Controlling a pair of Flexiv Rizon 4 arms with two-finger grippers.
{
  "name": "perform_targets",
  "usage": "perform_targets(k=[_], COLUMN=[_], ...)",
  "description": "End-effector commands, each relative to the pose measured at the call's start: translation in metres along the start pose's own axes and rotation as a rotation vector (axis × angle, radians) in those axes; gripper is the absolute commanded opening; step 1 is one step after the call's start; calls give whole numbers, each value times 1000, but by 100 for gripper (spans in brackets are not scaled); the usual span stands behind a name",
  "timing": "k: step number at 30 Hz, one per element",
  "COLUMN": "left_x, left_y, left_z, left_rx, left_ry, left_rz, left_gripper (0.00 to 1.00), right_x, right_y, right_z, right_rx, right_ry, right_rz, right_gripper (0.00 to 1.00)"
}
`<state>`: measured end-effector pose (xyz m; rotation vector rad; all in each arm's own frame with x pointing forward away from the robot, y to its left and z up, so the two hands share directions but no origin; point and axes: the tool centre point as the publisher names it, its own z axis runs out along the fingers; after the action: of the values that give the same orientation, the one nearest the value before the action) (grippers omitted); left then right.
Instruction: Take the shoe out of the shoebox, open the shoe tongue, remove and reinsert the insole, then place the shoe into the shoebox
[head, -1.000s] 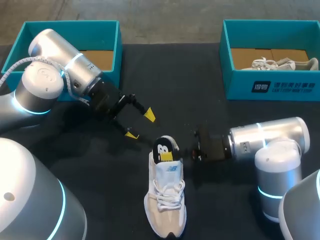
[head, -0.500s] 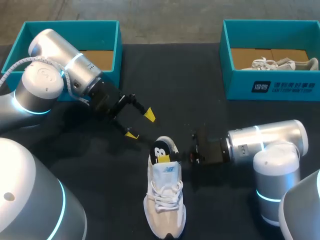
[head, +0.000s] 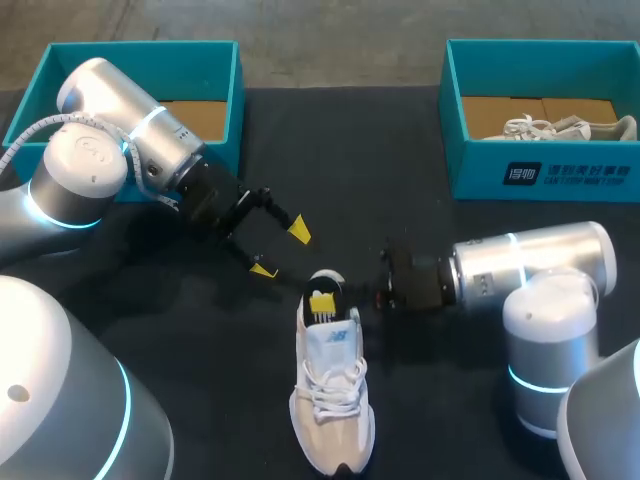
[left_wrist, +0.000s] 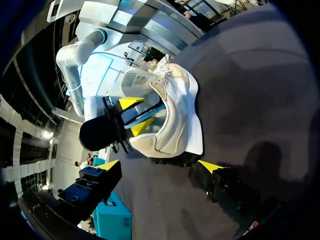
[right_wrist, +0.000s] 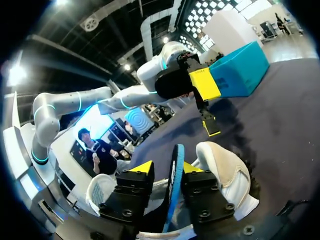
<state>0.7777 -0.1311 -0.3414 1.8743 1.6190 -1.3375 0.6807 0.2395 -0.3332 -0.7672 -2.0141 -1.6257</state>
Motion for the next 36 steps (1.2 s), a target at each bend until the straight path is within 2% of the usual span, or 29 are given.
perform_targets(k=[1,10,21,31,32,33,35,36], left_x=[0,0,0,0,0,0,0,0], left_y=[0,0,0,0,0,0,0,0], left_z=[0,0,0,0,0,0,0,0], left_rx=[0,0,0,0,0,0,0,0], left_ry=[0,0,0,0,0,0,0,0], left_rz=[1,1,1,1,1,1,1,1], left_gripper=[100,100,100,100,100,100,100,100], right_x=[-2,-4,-6,-4,-4,-3,-2,-1], right_y=[2,-1,-32,-24,-21,-20,-16,-13], right_z=[0,0,8,8,7,6,5,4], right_rx=[10,13,3,5,5,4,5,5], right_ry=[-4,-12,6,11,8,7,4,1], right_rz=[3,17,81,67,63,58,50,45], right_gripper=[0,0,0,0,18,33,45,47])
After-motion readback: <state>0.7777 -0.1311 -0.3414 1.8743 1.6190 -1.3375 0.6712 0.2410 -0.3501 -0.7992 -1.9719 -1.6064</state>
